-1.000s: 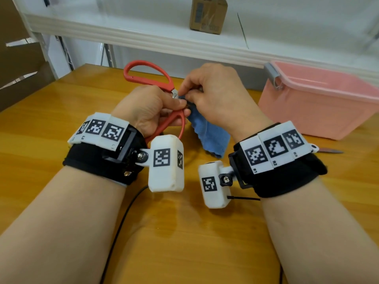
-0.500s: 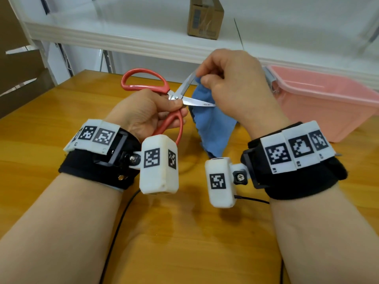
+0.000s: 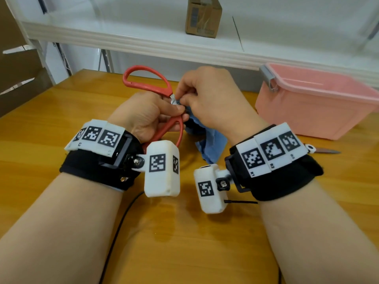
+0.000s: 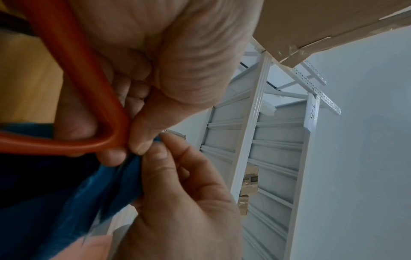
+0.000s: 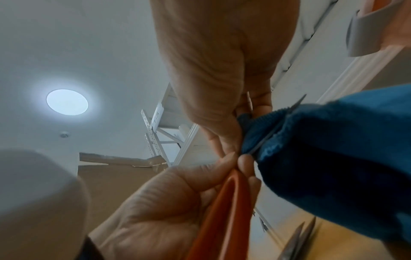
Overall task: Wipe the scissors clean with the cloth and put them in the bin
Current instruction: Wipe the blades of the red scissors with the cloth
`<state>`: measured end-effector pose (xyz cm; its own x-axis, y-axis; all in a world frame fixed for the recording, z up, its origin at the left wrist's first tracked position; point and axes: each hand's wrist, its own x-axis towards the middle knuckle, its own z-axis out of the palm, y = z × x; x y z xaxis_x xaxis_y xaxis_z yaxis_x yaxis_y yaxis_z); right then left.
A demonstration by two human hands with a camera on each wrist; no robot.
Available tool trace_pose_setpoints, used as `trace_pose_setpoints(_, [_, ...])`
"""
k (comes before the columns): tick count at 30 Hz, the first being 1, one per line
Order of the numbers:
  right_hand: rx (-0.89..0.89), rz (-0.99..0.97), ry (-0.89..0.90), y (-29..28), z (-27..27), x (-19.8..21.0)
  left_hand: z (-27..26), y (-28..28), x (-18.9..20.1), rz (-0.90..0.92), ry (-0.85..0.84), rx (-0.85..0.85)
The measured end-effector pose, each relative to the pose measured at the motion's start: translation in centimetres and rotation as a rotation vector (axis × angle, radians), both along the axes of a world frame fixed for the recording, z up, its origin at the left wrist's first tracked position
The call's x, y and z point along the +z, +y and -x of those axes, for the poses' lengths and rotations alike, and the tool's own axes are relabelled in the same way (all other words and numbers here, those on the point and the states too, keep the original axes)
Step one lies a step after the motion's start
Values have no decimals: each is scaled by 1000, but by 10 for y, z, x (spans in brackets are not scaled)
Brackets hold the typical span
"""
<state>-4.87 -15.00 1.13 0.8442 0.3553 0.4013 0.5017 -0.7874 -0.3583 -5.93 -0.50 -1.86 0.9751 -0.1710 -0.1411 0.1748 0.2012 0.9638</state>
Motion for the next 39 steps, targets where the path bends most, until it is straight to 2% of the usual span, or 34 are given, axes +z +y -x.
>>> trace_pose_setpoints(5, [-31,26,-42,5,2,-6,-2,0,-2,-41,-2,76])
trace_pose_setpoints(17, [-133,-47,-113,2,-7,-11,-2,-6,-1,1,-13,31])
trace_pose_setpoints(19, [-113,-107,-101,-1,-8,-8,-1,-5,0,8,-1,13])
trace_pose_setpoints(25, [-8,-462,17,-20,-9,9,2,-3,3,53,16,18])
trace_pose_setpoints(30, [3,-585,110,-28,-11,10,3,-2,5,93,44,40])
trace_pose_setpoints(33, [5,-587,89,-29,-11,9,4,-2,5,113,63,56])
trace_pose_setpoints(39, [-48,-428,-19,-30,-15,4,3,-2,5,127,78,80])
